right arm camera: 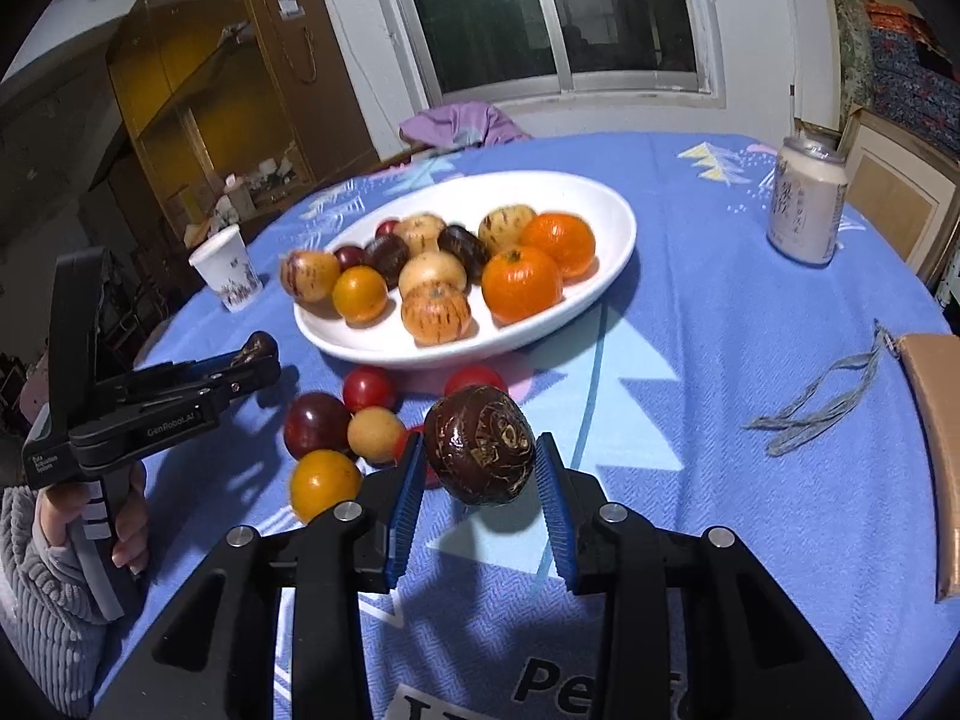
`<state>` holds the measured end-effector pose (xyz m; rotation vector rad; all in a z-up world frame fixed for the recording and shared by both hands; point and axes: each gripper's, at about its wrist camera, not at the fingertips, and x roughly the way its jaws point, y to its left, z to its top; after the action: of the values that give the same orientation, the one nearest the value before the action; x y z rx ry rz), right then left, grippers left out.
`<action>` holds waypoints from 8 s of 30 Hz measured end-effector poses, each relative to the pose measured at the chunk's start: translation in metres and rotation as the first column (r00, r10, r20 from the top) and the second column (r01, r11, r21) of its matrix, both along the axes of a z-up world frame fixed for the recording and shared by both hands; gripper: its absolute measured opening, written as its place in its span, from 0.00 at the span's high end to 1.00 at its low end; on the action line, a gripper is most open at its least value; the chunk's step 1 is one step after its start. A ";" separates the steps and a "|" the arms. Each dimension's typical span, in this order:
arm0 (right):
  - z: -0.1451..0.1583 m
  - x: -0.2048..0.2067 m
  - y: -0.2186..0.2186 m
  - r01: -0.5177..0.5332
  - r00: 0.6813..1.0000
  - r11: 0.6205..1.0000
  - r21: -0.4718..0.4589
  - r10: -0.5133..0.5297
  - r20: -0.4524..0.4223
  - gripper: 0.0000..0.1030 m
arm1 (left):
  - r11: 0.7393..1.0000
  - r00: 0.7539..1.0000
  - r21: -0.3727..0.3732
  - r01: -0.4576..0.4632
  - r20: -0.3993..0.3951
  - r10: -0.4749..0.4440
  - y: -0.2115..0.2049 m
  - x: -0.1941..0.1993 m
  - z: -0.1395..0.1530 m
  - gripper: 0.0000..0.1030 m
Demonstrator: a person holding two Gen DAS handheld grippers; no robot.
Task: Organize fruits
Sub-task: 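Grasp a dark brown round fruit with the left tool while the right tool grasps another, then carry both dark brown fruits onto the white plate and open both tools, then move both tools back to the remaining fruits, then grasp the dark red plum with the left tool while the right tool grasps an orange tomato, then carry the plum and orange tomato onto the white plate and open both tools, then move both tools back to the red tomatoes and small brown fruit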
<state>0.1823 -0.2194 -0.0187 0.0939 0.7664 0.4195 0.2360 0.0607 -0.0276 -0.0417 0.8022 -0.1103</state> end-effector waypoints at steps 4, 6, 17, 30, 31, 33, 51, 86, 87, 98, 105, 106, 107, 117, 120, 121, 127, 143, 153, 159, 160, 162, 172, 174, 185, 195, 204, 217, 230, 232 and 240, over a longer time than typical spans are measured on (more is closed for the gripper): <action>0.017 0.002 -0.003 0.006 0.999 1.000 0.015 -0.006 0.047 0.63 | 1.000 1.000 -0.017 0.010 0.023 -0.009 -0.007 0.006 0.018 0.61; 0.027 0.015 -0.001 0.020 0.998 1.000 -0.002 -0.020 0.064 0.63 | 1.000 1.000 -0.006 0.018 0.025 -0.018 -0.015 0.014 0.024 0.61; 0.037 0.103 0.031 0.016 0.999 1.000 -0.001 -0.016 0.037 0.63 | 0.994 0.996 0.058 0.090 0.022 -0.092 -0.076 0.064 0.017 0.61; 0.026 0.111 0.023 0.037 0.999 0.999 0.033 -0.038 0.036 0.51 | 0.992 0.991 0.064 0.111 0.068 -0.115 -0.076 0.059 0.022 0.36; 0.030 0.105 0.020 0.040 0.998 0.998 0.039 -0.041 0.045 0.51 | 0.993 0.991 0.051 0.110 0.071 -0.113 -0.072 0.055 0.025 0.36; 0.037 0.092 0.014 0.043 0.997 0.998 0.049 -0.047 0.065 0.49 | 0.995 0.992 0.051 0.082 0.093 -0.086 -0.063 0.043 0.032 0.36; 0.011 -0.012 0.003 -0.010 0.998 1.000 -0.008 0.010 0.062 0.37 | 0.998 0.997 0.062 -0.010 0.076 0.005 -0.011 -0.046 0.004 0.27; -0.009 -0.043 0.069 -0.222 0.973 0.962 -0.159 0.230 0.031 0.35 | 0.981 0.997 0.193 0.011 0.073 -0.026 -0.022 -0.034 -0.002 0.14; -0.009 -0.043 0.070 -0.221 0.973 0.963 -0.157 0.228 0.033 0.36 | 0.979 0.997 0.201 0.019 0.073 -0.034 -0.024 -0.036 -0.003 0.14; -0.013 -0.031 0.074 -0.205 0.979 0.972 -0.112 0.206 -0.006 0.47 | 0.980 0.997 0.194 0.037 0.053 -0.048 -0.021 -0.043 -0.007 0.14; -0.016 -0.029 0.086 -0.228 0.974 0.966 -0.123 0.228 -0.015 0.50 | 0.993 1.000 0.119 0.024 0.017 -0.026 -0.007 -0.033 -0.012 0.33; -0.016 -0.028 0.087 -0.225 0.974 0.967 -0.121 0.224 -0.016 0.50 | 0.994 1.000 0.111 0.020 0.008 -0.021 -0.005 -0.032 -0.013 0.34; -0.016 -0.027 0.088 -0.222 0.975 0.967 -0.122 0.222 -0.017 0.50 | 0.994 1.000 0.106 0.014 0.004 -0.014 -0.004 -0.031 -0.013 0.34; -0.021 -0.015 0.086 -0.193 0.981 0.977 -0.092 0.188 -0.056 0.63 | 0.998 0.999 0.056 -0.004 -0.042 0.006 0.006 -0.023 -0.020 0.57; -0.021 -0.018 0.089 -0.202 0.979 0.974 -0.104 0.198 -0.050 0.64 | 0.999 0.998 0.044 -0.013 -0.063 0.016 0.008 -0.022 -0.023 0.62; -0.021 -0.020 0.089 -0.208 0.978 0.973 -0.103 0.204 -0.048 0.64 | 0.999 0.998 0.048 -0.013 -0.059 0.016 0.008 -0.023 -0.023 0.63; -0.015 -0.031 0.086 -0.221 0.975 0.970 -0.104 0.221 -0.018 0.64 | 0.998 0.999 0.064 0.024 -0.027 -0.022 -0.004 -0.030 -0.018 0.63; 0.040 0.022 0.027 -0.024 0.995 0.998 -0.050 0.028 0.094 0.64 | 0.997 0.994 0.069 0.046 0.101 -0.052 -0.045 0.014 0.045 0.64; 0.044 0.135 0.029 0.068 0.996 0.997 -0.019 -0.067 0.063 0.64 | 0.999 0.997 0.043 0.001 0.073 -0.004 -0.059 0.095 0.039 0.64; 0.023 0.172 0.026 0.108 0.994 0.994 -0.001 -0.108 0.029 0.64 | 0.999 0.998 0.049 0.007 0.062 -0.010 -0.062 0.118 0.024 0.41; 0.019 0.175 0.024 0.115 0.993 0.993 0.002 -0.115 0.020 0.64 | 0.999 0.998 0.050 0.007 0.068 -0.010 -0.062 0.119 0.024 0.36; 0.013 0.179 0.021 0.115 0.993 0.993 0.014 -0.115 0.009 0.63 | 0.999 0.997 0.044 0.006 0.077 -0.009 -0.061 0.116 0.024 0.31; 0.042 0.149 0.018 0.107 0.992 0.993 0.058 -0.110 0.056 0.62 | 0.999 0.993 0.034 -0.004 0.121 0.000 -0.051 0.080 0.051 0.30; 0.052 0.131 0.019 0.087 0.993 0.995 0.056 -0.091 0.079 0.62 | 0.999 0.992 0.040 -0.020 0.128 0.015 -0.044 0.065 0.055 0.30; 0.026 0.017 0.015 0.000 0.997 1.000 -0.014 0.001 0.078 0.50 | 0.999 0.996 0.037 -0.036 0.088 0.033 -0.014 -0.024 0.022 0.29; -0.001 -0.005 0.032 -0.071 0.996 0.989 -0.132 0.077 0.038 0.50 | 0.990 0.995 0.141 0.015 0.092 -0.028 -0.043 -0.042 0.001 0.23; 0.000 0.000 0.019 -0.037 0.999 0.996 -0.085 0.039 0.020 0.43 | 0.983 0.994 0.182 0.038 0.091 -0.055 -0.053 -0.043 -0.001 0.21; -0.008 -0.002 0.032 -0.067 0.998 0.990 -0.128 0.067 0.001 0.37 | 0.978 0.994 0.209 0.023 0.096 -0.044 -0.056 -0.042 0.000 0.15; -0.017 0.007 0.029 -0.028 0.999 0.985 -0.167 0.023 -0.033 0.36 | 0.977 0.995 0.213 0.017 0.093 -0.038 -0.055 -0.042 -0.001 0.14; -0.017 0.009 0.025 -0.002 1.000 0.983 -0.183 -0.003 -0.029 0.36 | 0.977 0.995 0.212 0.014 0.091 -0.035 -0.054 -0.041 -0.002 0.14; -0.007 0.004 0.024 -0.010 1.000 0.985 -0.175 0.013 0.019 0.36 | 0.975 0.995 0.223 0.021 0.090 -0.042 -0.055 -0.042 -0.003 0.14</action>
<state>0.1860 -0.1957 -0.0261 -0.0789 0.7815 0.3623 0.1940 0.0056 -0.0305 0.1867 0.7164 -0.0521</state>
